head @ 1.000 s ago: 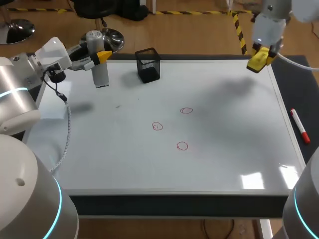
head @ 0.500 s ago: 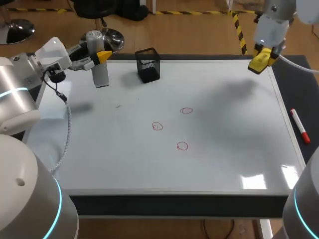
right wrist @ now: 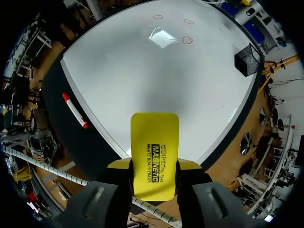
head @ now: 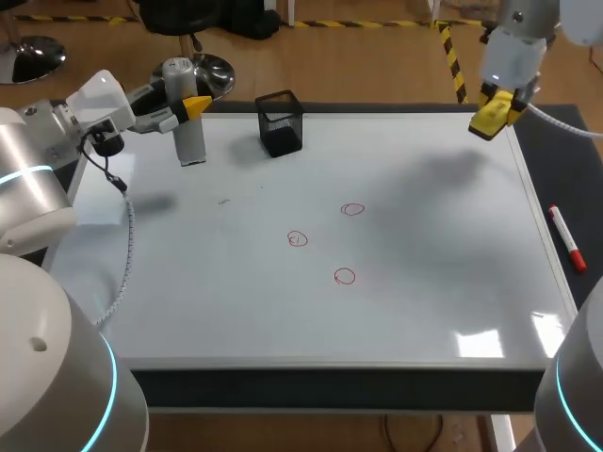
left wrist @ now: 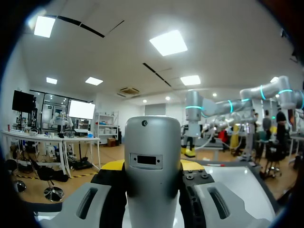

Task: Pick up the inspection probe, press it on each red-marked spot on the whiteboard one by one, put down the probe, pick up the eraser, and wipe off all the red marks.

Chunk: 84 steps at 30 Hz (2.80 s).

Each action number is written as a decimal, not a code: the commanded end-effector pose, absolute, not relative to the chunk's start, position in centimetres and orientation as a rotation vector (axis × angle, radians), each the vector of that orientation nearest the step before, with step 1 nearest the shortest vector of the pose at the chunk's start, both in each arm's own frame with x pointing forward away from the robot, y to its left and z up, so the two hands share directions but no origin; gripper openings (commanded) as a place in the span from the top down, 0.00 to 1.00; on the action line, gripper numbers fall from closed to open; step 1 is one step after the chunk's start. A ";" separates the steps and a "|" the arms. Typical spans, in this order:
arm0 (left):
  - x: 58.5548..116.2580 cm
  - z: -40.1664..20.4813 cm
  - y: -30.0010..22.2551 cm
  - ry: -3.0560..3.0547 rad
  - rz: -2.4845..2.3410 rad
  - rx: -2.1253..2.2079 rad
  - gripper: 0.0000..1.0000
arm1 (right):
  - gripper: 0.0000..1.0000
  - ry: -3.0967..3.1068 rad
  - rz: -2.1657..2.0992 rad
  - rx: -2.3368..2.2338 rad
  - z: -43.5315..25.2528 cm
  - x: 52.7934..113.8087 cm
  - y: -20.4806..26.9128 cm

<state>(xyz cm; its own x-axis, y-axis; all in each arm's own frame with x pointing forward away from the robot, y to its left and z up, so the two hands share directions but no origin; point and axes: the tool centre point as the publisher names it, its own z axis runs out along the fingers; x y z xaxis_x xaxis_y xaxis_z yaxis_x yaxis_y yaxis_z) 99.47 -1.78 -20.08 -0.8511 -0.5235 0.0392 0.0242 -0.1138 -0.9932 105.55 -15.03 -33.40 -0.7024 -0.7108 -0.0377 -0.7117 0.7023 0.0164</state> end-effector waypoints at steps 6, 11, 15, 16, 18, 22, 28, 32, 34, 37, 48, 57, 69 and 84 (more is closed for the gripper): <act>99.5 -20.1 -1.8 1.789 -2.023 -0.549 1.00 | 1.00 2.873 0.042 -1.205 -33.3 105.6 -15.1; 99.5 -20.1 -1.8 1.789 -2.023 -0.549 1.00 | 1.00 2.873 0.042 -1.205 -33.3 105.6 -15.1; 99.7 -19.5 -3.0 1.793 -2.051 -0.498 1.00 | 1.00 2.873 0.042 -1.205 -33.3 105.6 -15.1; 99.6 -19.4 -3.4 1.796 -2.060 -0.485 1.00 | 1.00 2.873 0.042 -1.205 -33.3 105.6 -15.1; 99.3 -19.3 -4.3 1.793 -2.087 -0.466 1.00 | 1.00 2.873 0.042 -1.205 -33.3 105.6 -15.1; 98.3 -19.5 -6.1 1.808 -2.132 -0.431 1.00 | 1.00 2.873 0.042 -1.205 -33.3 105.6 -15.1; 96.5 -20.1 -9.2 1.847 -2.220 -0.372 1.00 | 1.00 2.873 0.042 -1.205 -33.3 105.6 -15.1; 95.4 -20.9 -11.3 1.889 -2.259 -0.336 1.00 | 1.00 2.873 0.042 -1.205 -33.3 105.6 -15.1; 94.8 -21.2 -12.0 1.897 -2.280 -0.332 1.00 | 1.00 2.873 0.042 -1.205 -33.3 105.6 -15.1; 94.0 -21.6 -13.1 1.920 -2.308 -0.318 1.00 | 1.00 2.873 0.042 -1.205 -33.3 105.6 -15.1; 90.8 -22.7 -16.8 1.980 -2.378 -0.224 1.00 | 1.00 2.873 0.042 -1.205 -33.3 105.6 -15.1; 88.3 -24.0 -19.2 1.993 -2.465 -0.118 1.00 | 1.00 2.873 0.042 -1.205 -33.3 105.6 -15.1; 87.1 -26.2 -21.1 2.003 -2.526 -0.080 1.00 | 1.00 2.873 0.042 -1.205 -33.3 105.6 -15.1; 87.9 -28.2 -20.9 1.999 -2.552 -0.077 1.00 | 1.00 2.873 0.042 -1.205 -33.3 105.6 -15.1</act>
